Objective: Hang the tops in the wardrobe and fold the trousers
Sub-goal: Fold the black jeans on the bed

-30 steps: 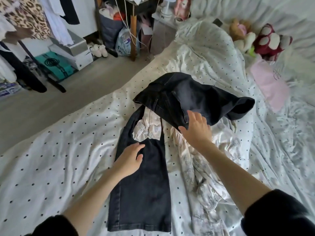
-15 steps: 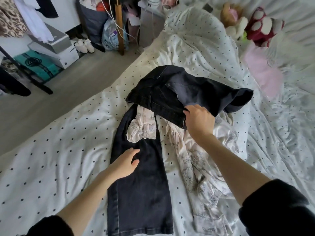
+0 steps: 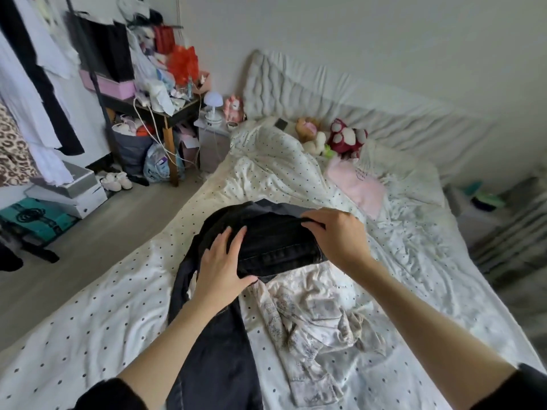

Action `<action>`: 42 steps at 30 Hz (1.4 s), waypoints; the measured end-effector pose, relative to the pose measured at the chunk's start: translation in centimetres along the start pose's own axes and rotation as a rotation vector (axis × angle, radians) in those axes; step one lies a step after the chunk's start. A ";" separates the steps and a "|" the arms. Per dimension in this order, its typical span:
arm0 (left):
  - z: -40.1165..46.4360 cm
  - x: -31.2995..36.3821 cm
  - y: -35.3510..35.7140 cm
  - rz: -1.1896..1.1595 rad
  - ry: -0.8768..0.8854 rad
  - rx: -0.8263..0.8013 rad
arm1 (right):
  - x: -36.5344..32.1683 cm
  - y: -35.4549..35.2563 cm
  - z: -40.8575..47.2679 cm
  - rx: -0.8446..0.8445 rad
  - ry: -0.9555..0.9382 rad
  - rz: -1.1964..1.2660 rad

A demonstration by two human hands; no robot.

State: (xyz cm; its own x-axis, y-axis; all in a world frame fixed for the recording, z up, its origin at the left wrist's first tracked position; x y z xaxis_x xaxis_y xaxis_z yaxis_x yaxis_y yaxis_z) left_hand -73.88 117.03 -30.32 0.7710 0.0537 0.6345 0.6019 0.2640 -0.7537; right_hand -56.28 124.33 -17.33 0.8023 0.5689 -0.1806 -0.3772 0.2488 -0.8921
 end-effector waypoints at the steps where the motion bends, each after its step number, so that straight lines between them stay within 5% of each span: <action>1: -0.9 1.7 -0.3 -0.016 0.010 0.009 | -0.1 -1.5 -0.9 0.000 -0.019 -0.007; 8: -3.4 9.8 -4.6 -0.111 0.019 -0.074 | 2.3 -9.8 -4.3 -0.024 0.065 -0.056; 14: -5.3 15.8 -4.6 -0.184 -0.008 -0.232 | 7.3 -9.7 -10.6 -0.313 0.349 -0.004; 20: -6.7 20.2 -3.5 -0.233 -0.033 -0.265 | 4.9 -9.1 -17.1 -0.622 0.184 0.197; 28: -6.2 23.9 -4.9 -0.247 -0.011 -0.123 | 3.9 -8.1 -17.2 -0.406 0.192 -0.012; 34: -5.7 24.6 -5.7 -0.244 -0.008 -0.039 | 2.4 -6.7 -16.7 -0.357 0.203 0.147; 42: -6.4 23.0 -5.0 0.091 0.082 -0.014 | 7.0 -10.0 -14.2 -0.192 0.238 -0.213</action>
State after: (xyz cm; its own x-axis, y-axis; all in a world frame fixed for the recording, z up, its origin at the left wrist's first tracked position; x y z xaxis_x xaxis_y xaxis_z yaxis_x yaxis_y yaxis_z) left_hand -57.79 110.83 -13.02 0.8367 -0.0020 0.5477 0.5310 0.2478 -0.8103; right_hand -40.30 114.69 -15.56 0.9473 0.3159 -0.0536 -0.1146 0.1778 -0.9774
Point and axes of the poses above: each hand's wrist, its own z-axis towards the middle knuckle, its own y-axis out of the palm, x = y × z, the point moved 3 cm from there along z, towards the middle knuckle, and after that the axes turned 9 degrees about -z, right-handed, at the moved point
